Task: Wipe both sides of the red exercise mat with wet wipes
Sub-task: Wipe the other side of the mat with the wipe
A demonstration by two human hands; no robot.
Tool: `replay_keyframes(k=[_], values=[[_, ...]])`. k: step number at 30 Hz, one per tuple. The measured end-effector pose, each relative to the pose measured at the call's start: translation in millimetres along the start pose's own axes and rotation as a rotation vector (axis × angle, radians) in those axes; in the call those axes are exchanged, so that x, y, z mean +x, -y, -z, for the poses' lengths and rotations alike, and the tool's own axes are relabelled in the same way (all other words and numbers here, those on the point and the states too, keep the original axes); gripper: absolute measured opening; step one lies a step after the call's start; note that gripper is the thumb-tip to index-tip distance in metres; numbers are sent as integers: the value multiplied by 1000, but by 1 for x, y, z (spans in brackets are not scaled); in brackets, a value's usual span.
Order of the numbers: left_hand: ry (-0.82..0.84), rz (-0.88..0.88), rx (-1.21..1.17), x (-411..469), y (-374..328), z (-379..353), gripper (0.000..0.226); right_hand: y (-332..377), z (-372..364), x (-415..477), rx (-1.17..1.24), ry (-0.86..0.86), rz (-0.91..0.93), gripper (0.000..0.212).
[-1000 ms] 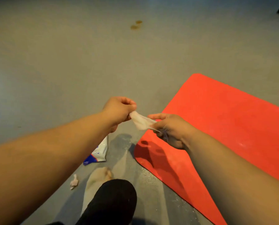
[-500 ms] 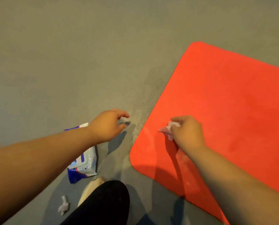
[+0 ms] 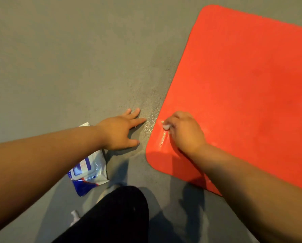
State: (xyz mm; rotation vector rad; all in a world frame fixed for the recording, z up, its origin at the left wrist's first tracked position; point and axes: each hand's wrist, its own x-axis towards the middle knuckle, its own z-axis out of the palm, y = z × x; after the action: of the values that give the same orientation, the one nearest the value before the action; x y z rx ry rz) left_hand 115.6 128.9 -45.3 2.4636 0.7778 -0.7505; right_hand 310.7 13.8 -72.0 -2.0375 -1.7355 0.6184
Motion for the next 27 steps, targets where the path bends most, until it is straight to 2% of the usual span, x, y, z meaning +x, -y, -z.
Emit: replay_keyframes(k=[2, 4, 5, 7, 9, 11, 13, 14, 16, 18, 21, 23, 25, 27], values=[[33, -8, 10, 0, -2, 0, 85, -5, 5, 28, -33, -82, -203, 23], [58, -16, 44, 0, 0, 5, 84, 6, -1, 22, -56, -103, -246, 21], [71, -25, 64, 0, 0, 8, 83, 15, -6, 5, -42, -87, -171, 19], [77, -39, 104, 0, 1, 13, 82, 33, -18, -40, -46, 81, 43, 16], [58, -44, 158, 2, -1, 14, 83, 37, -16, -58, -37, 245, 174, 17], [56, -33, 209, 3, -3, 11, 89, 22, -15, -26, -41, 182, 188, 21], [80, -19, 241, 5, -2, 6, 100, 7, -8, 27, -75, -14, 0, 28], [91, -15, 250, 6, -2, 6, 105, 3, -3, 47, -89, -52, -99, 29], [92, -10, 263, 7, -3, 6, 108, 10, -5, 51, -123, -65, -161, 24], [80, -5, 275, 7, -6, 7, 109, 29, -17, 10, -101, -11, -36, 21], [73, 2, 290, 10, -10, 10, 110, 49, -22, -62, 81, 95, 101, 38], [68, 13, 301, 11, -11, 9, 111, 33, -20, -53, 44, 117, 211, 32], [67, 11, 308, 12, -11, 7, 113, 12, -8, -7, -64, 43, 101, 20], [69, 15, 302, 11, -10, 5, 113, -16, 3, 41, -117, -110, -105, 21]])
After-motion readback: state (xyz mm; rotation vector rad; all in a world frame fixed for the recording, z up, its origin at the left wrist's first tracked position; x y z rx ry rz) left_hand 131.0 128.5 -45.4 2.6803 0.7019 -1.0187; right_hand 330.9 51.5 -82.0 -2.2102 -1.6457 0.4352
